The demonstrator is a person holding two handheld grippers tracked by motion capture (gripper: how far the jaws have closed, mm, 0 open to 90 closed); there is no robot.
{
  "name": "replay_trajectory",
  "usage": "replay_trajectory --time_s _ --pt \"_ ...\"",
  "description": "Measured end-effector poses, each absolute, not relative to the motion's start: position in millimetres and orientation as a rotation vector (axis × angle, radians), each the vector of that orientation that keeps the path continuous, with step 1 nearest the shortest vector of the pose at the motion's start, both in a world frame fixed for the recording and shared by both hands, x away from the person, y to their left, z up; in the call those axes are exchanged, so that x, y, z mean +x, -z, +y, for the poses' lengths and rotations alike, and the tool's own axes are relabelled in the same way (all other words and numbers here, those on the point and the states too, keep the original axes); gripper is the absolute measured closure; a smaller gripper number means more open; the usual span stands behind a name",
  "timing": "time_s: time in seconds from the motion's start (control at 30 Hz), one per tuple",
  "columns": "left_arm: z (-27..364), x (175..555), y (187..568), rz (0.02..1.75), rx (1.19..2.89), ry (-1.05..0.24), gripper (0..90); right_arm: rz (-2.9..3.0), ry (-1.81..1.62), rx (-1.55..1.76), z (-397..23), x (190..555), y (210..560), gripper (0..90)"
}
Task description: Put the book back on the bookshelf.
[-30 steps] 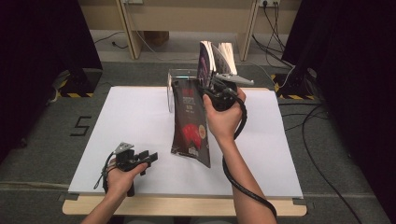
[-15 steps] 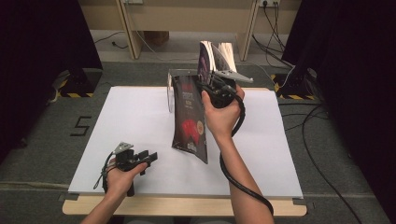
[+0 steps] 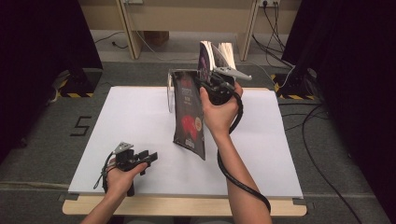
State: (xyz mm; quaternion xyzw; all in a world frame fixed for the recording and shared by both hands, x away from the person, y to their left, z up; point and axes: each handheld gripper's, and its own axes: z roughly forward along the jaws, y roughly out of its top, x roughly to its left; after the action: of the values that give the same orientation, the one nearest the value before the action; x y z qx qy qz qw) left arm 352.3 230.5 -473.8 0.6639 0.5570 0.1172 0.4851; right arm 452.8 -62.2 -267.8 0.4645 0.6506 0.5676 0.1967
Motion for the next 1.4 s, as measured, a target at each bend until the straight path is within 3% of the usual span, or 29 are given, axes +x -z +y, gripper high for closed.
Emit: replay_trajectory --time_s 1.4 --pt "232.4 353.0 473.1 1.353 1.606 -0.286 50.7 1.765 -1.616 1.288 -49.1 469.1 258.2 87.6"
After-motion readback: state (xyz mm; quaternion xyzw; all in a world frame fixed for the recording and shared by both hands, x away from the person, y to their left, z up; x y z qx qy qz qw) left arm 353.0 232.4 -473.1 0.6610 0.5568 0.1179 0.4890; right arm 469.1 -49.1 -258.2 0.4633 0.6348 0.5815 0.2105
